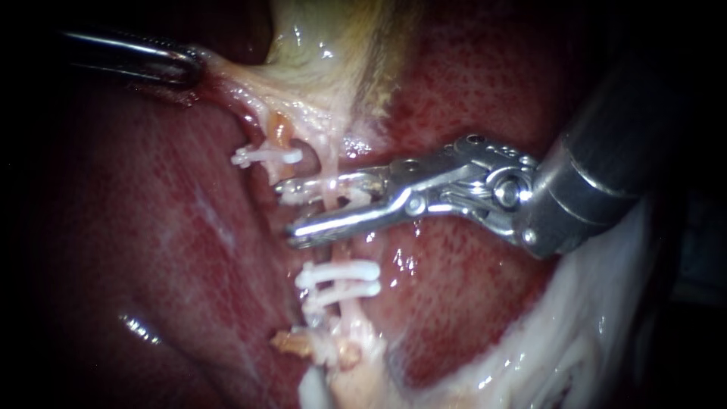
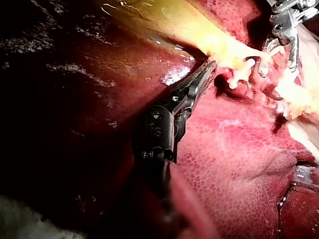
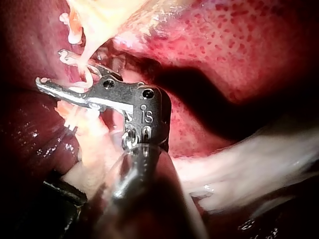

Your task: Clipping third clip right tube

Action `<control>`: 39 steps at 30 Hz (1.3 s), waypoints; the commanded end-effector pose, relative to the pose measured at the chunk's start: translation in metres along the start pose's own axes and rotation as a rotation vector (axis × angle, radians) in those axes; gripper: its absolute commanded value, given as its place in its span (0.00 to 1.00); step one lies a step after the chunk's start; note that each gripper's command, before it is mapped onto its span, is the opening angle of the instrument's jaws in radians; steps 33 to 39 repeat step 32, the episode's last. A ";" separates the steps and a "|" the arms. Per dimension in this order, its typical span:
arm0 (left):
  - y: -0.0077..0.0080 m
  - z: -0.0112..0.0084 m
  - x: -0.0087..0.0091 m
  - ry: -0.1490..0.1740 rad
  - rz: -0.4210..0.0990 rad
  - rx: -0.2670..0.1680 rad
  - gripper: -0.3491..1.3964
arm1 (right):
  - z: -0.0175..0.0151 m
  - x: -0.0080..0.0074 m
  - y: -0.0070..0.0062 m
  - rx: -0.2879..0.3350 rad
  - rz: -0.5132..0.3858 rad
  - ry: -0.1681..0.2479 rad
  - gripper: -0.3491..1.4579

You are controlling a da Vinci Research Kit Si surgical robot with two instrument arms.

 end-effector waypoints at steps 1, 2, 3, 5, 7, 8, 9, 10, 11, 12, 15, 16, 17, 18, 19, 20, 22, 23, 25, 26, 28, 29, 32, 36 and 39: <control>0.0000 0.0000 0.0000 0.000 0.000 0.000 0.00 | -0.0001 0.0000 -0.0001 0.000 -0.001 -0.001 0.30; 0.0000 0.0000 0.0000 0.000 0.000 0.000 0.00 | -0.0001 0.0001 -0.0001 0.000 -0.001 0.000 0.29; 0.0000 0.0000 0.0000 0.000 0.000 0.000 0.00 | -0.0001 0.0001 -0.0001 0.001 0.000 -0.001 0.27; 0.0000 0.0000 0.0000 0.000 0.000 0.000 0.00 | -0.0002 0.0001 -0.0001 0.001 0.000 -0.001 0.24; 0.0000 0.0001 0.0000 0.000 0.000 0.000 0.00 | -0.0003 0.0001 -0.0002 0.002 0.000 -0.001 0.17; 0.0000 0.0001 0.0000 0.000 0.000 0.000 0.00 | -0.0003 0.0001 -0.0002 0.003 0.000 -0.002 0.14; 0.0000 0.0001 0.0000 0.000 0.000 0.000 0.00 | -0.0004 0.0001 -0.0003 0.006 0.000 -0.003 0.08; 0.0000 0.0001 0.0000 0.000 0.000 0.000 0.00 | -0.0004 0.0001 -0.0003 0.007 0.000 -0.004 0.04; 0.0000 0.0001 0.0000 0.000 0.000 0.000 0.00 | -0.0005 0.0001 -0.0003 0.008 0.000 -0.004 0.01; 0.0000 0.0001 0.0000 0.000 0.000 0.000 0.00 | -0.0005 0.0001 -0.0004 0.019 0.013 -0.010 0.00; 0.0000 0.0001 0.0000 0.000 0.000 0.000 0.00 | -0.0005 0.0000 -0.0004 0.038 0.037 -0.024 0.00; 0.0000 0.0001 0.0000 0.000 0.000 0.001 0.00 | -0.0004 0.0000 -0.0005 0.043 0.037 -0.031 0.00; 0.0000 0.0001 0.0000 0.000 0.000 0.001 0.00 | -0.0003 -0.0001 -0.0005 0.049 0.036 -0.041 0.00; 0.0000 0.0001 0.0000 0.000 0.000 0.001 0.00 | -0.0002 -0.0002 -0.0005 0.054 0.036 -0.044 0.00; 0.0000 0.0001 0.0000 0.000 0.000 0.001 0.00 | 0.0001 -0.0003 -0.0006 0.058 0.035 -0.047 0.00; 0.0000 0.0001 0.0000 0.000 0.000 0.001 0.00 | 0.0001 -0.0004 -0.0006 0.060 0.035 -0.048 0.00; 0.0000 0.0001 0.0000 0.000 0.000 0.001 0.00 | 0.0002 -0.0004 -0.0006 0.063 0.035 -0.050 0.00; 0.0000 0.0001 0.0000 0.000 0.000 0.001 0.00 | 0.0002 -0.0003 -0.0007 0.063 0.035 -0.050 0.00; 0.0000 0.0001 0.0000 0.000 0.000 0.001 0.00 | 0.0001 -0.0003 -0.0006 0.060 0.035 -0.048 0.00; 0.0000 0.0001 0.0000 0.000 0.000 0.001 0.00 | 0.0001 -0.0003 -0.0006 0.060 0.035 -0.048 0.00; 0.0000 0.0001 0.0000 0.000 0.000 0.001 0.00 | 0.0000 -0.0003 -0.0005 0.057 0.035 -0.047 0.00; 0.0000 0.0001 0.0000 0.000 0.000 0.000 0.00 | 0.0000 -0.0003 -0.0005 0.057 0.035 -0.047 0.00; 0.0000 0.0001 0.0000 0.000 0.000 0.000 0.00 | -0.0001 -0.0003 -0.0004 0.057 0.035 -0.047 0.00; 0.0000 0.0001 0.0000 0.000 0.000 0.000 0.00 | -0.0001 -0.0003 -0.0004 0.057 0.035 -0.047 0.00; 0.0000 0.0001 0.0000 0.000 0.000 0.000 0.00 | -0.0001 -0.0003 -0.0004 0.057 0.035 -0.047 0.00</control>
